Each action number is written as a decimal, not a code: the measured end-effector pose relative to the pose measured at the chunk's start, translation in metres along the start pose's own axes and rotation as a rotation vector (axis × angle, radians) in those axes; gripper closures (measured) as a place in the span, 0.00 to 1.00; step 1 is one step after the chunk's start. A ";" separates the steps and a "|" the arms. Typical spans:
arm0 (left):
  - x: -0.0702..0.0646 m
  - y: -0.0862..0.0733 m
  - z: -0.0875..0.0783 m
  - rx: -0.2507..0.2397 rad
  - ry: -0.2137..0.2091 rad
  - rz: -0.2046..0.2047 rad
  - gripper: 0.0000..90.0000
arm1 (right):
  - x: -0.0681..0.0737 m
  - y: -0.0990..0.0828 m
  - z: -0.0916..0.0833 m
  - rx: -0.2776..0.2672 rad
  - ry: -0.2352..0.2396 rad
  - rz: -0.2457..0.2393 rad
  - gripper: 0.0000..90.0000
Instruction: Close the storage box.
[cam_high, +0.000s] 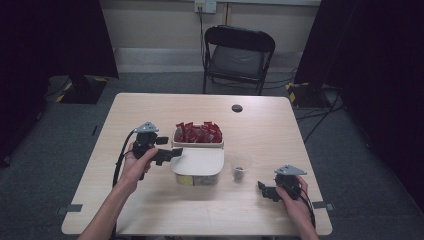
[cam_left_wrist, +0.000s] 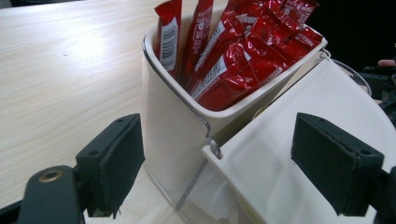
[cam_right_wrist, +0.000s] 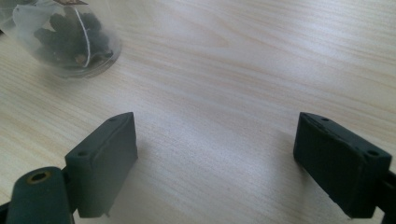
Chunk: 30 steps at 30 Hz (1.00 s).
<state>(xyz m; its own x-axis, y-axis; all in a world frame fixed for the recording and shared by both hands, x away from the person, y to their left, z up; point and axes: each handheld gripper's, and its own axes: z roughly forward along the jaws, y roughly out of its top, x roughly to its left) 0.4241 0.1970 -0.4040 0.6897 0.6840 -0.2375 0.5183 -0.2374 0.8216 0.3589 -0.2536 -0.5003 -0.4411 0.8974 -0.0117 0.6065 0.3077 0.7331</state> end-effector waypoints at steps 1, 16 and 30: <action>0.000 0.000 -0.001 -0.004 0.001 -0.002 0.19 | 0.000 0.000 0.000 0.000 0.000 0.000 0.14; 0.021 -0.028 -0.039 -0.006 0.084 -0.023 0.19 | 0.000 0.000 0.000 0.000 0.000 0.000 0.14; 0.038 -0.074 -0.044 0.104 0.164 -0.044 0.19 | 0.000 0.000 0.000 0.000 0.000 0.000 0.14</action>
<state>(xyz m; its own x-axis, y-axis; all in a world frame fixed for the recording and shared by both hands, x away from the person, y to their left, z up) 0.3896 0.2708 -0.4511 0.5783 0.7963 -0.1773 0.6013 -0.2691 0.7523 0.3589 -0.2536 -0.5003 -0.4410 0.8974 -0.0117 0.6065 0.3076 0.7331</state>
